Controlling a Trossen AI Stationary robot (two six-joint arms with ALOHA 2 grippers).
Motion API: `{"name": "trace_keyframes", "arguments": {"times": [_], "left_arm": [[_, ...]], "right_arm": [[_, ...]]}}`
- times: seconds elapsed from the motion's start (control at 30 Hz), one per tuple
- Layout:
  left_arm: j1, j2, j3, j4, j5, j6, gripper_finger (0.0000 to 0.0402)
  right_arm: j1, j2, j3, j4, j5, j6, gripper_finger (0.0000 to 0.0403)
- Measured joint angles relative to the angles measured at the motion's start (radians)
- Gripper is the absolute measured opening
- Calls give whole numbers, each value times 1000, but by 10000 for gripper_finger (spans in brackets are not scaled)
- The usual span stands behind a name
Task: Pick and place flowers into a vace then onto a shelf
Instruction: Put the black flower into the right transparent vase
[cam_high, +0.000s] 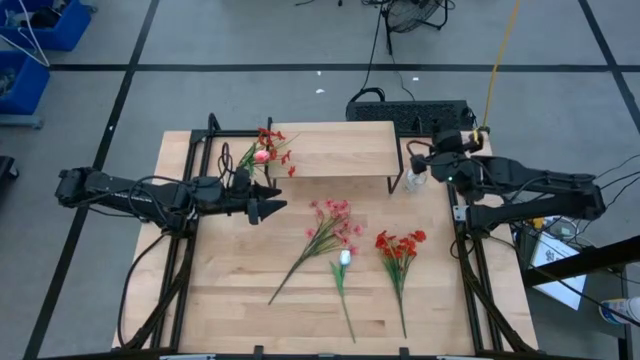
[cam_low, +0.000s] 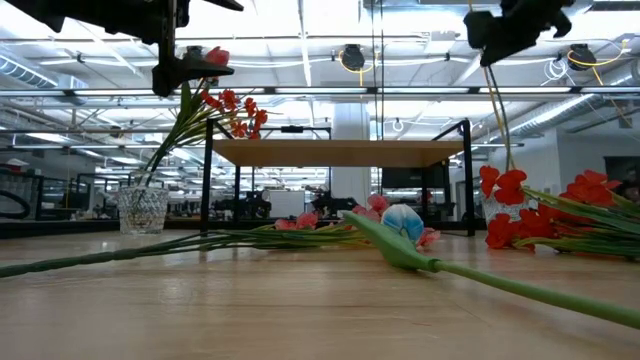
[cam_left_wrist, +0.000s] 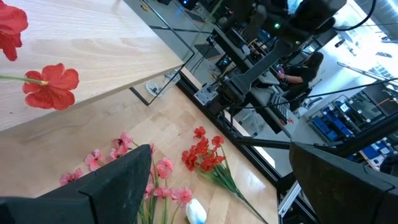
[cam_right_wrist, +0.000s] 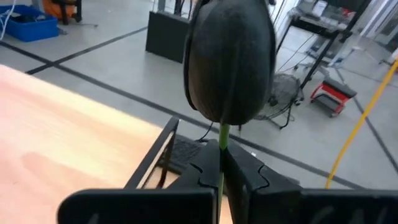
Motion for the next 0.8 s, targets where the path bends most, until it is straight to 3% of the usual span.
{"name": "trace_keyframes", "arguments": {"times": [0.2,0.47,0.8], "left_arm": [[0,0,0,0,0,-2,386],[0,0,0,0,2,-3,386],[0,0,0,0,2,-13,386]], "right_arm": [[-54,0,-89,47,-115,32,16],[-94,-7,-150,135,-149,125,33],[-94,-22,-155,255,-153,54,170]]}}
